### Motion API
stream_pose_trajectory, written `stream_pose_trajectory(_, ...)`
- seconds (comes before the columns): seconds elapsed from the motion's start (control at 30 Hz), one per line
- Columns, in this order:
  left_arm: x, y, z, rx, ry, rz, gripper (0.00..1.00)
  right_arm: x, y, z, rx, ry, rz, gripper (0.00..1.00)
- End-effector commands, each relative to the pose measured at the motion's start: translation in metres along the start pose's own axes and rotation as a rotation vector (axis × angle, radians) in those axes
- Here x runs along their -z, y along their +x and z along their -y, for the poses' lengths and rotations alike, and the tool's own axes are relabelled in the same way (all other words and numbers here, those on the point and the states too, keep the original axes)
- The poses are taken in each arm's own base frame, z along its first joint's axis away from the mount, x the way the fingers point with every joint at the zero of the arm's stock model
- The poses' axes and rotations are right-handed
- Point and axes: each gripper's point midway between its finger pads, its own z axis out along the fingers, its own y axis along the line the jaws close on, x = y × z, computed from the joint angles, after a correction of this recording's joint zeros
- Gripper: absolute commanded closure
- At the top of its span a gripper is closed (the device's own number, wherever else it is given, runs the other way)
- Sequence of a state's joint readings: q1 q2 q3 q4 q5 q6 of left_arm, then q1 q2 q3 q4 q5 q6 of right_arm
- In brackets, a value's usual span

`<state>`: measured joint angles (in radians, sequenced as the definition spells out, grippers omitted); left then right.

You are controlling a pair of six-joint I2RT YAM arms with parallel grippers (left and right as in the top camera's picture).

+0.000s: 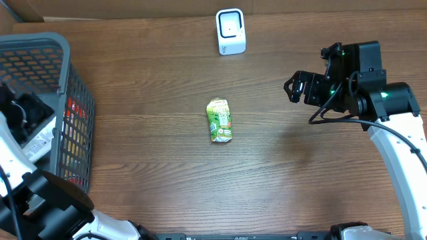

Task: Scan the item barcode
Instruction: 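Reach the left gripper into the basket and grasp the spaghetti pack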

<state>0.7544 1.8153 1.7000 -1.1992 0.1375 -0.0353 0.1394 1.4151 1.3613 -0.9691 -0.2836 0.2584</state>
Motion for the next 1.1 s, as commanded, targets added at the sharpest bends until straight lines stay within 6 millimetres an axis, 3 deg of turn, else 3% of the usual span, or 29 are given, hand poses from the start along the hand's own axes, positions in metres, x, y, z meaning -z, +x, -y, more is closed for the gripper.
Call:
stream_pose_trajectory(0.0, -0.034, 0.024, -0.003, -0.044, 0.019, -0.073, 0.29, 0.002, -0.005, -0.004, 0.011, -0.003, 0.017, 0.0)
stream_pose_trajectory(0.1, -0.059, 0.034, 0.003, -0.103, 0.082, -0.075, 0.28, 0.002, -0.006, -0.004, 0.011, -0.004, 0.02, 0.0)
stream_pose_trajectory(0.33, -0.101, 0.053, -0.003, -0.103, 0.082, -0.067, 0.24, 0.002, -0.009, -0.005, 0.015, -0.009, 0.032, 0.0)
stream_pose_trajectory(0.77, -0.145, 0.086, -0.008, -0.11, 0.083, -0.056, 0.17, 0.002, -0.009, -0.005, 0.016, -0.009, 0.033, 0.0)
stream_pose_trajectory(0.83, -0.146, 0.087, -0.009, -0.11, 0.082, -0.057, 0.24, 0.002, -0.009, -0.005, 0.016, -0.009, 0.032, 0.0)
stream_pose_trajectory(0.87, -0.146, 0.087, -0.009, -0.111, 0.082, -0.055, 0.32, 0.002, -0.009, -0.005, 0.016, -0.009, 0.032, 0.0)
stream_pose_trajectory(0.9, -0.146, 0.087, -0.009, -0.111, 0.082, -0.054, 0.44, 0.002, -0.009, -0.005, 0.015, -0.009, 0.032, 0.0)
stream_pose_trajectory(1.0, -0.145, 0.086, -0.008, -0.11, 0.082, -0.053, 0.94, 0.002, -0.008, -0.005, 0.015, -0.009, 0.031, 0.0)
stream_pose_trajectory(1.07, -0.143, 0.085, -0.008, -0.101, 0.082, -0.057, 0.96, 0.002, -0.009, -0.005, 0.015, -0.009, 0.032, 0.0)
